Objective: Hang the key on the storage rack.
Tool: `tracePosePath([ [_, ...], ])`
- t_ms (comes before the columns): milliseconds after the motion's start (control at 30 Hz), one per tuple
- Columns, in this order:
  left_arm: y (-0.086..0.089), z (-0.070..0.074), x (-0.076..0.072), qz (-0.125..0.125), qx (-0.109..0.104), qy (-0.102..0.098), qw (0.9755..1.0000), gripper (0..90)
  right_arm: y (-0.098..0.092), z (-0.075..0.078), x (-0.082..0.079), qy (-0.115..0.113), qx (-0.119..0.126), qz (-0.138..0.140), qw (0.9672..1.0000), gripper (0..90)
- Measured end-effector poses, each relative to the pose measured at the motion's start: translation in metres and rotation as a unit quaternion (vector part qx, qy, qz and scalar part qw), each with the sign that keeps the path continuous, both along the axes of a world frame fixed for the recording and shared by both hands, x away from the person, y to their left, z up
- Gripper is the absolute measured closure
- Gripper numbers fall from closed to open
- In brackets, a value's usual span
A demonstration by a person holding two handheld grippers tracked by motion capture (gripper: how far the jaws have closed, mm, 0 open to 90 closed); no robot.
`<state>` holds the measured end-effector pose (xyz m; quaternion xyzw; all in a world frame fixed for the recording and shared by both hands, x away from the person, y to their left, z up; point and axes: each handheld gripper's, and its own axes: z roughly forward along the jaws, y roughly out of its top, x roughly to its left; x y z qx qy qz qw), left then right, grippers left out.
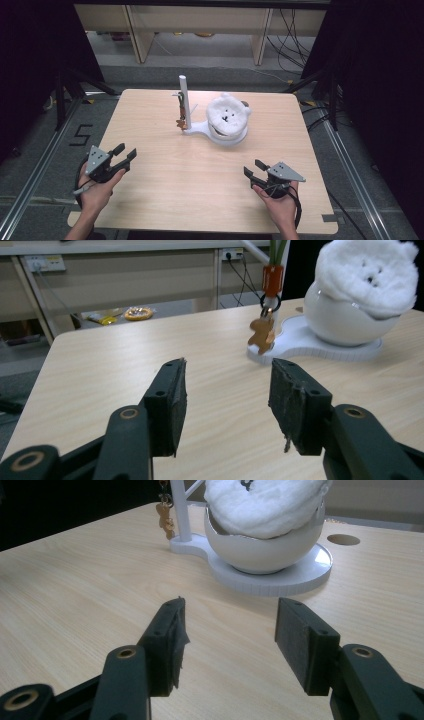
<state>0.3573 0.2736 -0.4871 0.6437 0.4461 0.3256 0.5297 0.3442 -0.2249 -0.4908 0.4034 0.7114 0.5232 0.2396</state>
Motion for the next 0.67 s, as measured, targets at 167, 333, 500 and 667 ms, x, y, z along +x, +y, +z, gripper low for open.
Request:
tracePosePath([
  [167,0.004,-0.019,-0.007,0.009,-0.003,0.007,0.9999,47.9,-0.002,-0.003,0.001,0.005,-0.001,-0.004,1.0,46.8],
  [333,0.005,-0.028,-0.011,0.016,-0.005,0.006,0.9998,46.4,-0.003,-0.008,0.001,0.009,0.007,-0.009,0.9999,46.1],
  [500,0.002,-0.036,-0.011,0.012,-0.002,0.015,0.9998,44.3,-0.009,-0.014,0.001,0.014,0.002,-0.022,0.9997,44.2],
  [667,0.002,-0.037,-0.01,0.012,-0.003,0.016,0.9998,43.6,-0.012,-0.018,0.0,0.005,0.0,-0.032,0.9995,42.2],
])
